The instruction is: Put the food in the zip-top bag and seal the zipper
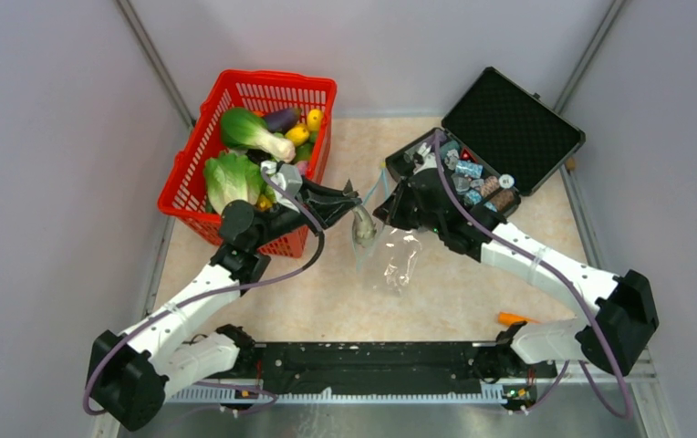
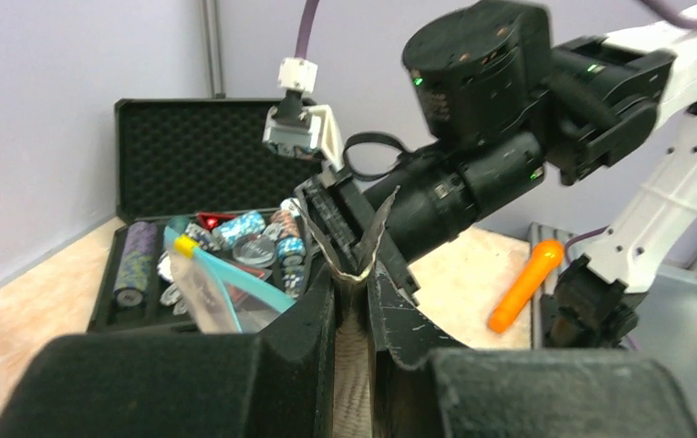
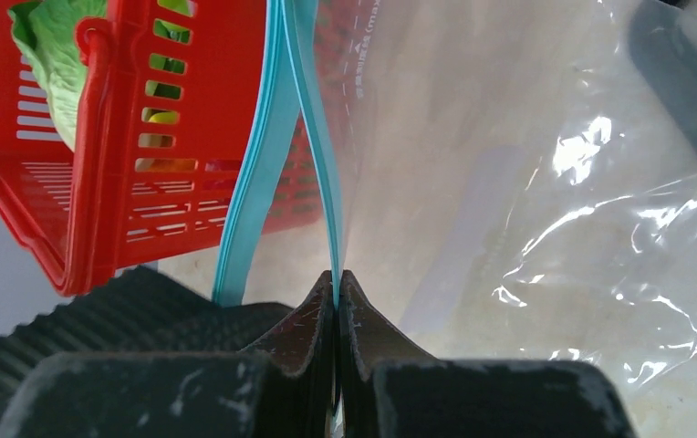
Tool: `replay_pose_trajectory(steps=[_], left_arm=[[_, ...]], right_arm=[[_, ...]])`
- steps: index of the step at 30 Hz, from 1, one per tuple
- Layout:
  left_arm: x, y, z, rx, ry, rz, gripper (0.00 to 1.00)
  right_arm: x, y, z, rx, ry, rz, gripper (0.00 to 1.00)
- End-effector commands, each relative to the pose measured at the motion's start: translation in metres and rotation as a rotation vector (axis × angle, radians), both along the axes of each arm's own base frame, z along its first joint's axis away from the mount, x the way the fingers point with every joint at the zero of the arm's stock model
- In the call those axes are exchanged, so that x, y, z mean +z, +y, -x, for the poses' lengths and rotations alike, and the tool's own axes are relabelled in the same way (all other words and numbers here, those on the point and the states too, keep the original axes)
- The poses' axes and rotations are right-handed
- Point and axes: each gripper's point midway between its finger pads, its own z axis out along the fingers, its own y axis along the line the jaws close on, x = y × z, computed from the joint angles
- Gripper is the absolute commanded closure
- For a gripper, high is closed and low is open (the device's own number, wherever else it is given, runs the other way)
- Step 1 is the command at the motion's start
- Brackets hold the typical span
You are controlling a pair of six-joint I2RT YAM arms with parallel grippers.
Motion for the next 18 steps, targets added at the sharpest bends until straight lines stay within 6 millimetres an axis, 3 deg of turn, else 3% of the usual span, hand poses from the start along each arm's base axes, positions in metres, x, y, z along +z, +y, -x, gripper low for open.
replay_pose_trajectory(steps=[1,10,18], left_arm=[[0.008,0.003,-0.011,0.080,-0.080,-0.050,1.00],[0.001,-0.009,-0.019,0.080,-0.116,-0.102,0.99],[-0.005,-0.017,-0.020,0.038,-0.161,-0.150,0.89]], right_arm=[[0.036,0.002,0.001,0.033,-0.067,-0.071,1.00],[0.050,0.008,0.015,0.128,-0.089,-0.093,1.00],[0.085,0.000,0.020,0.153,-0.180,-0.092,1.00]])
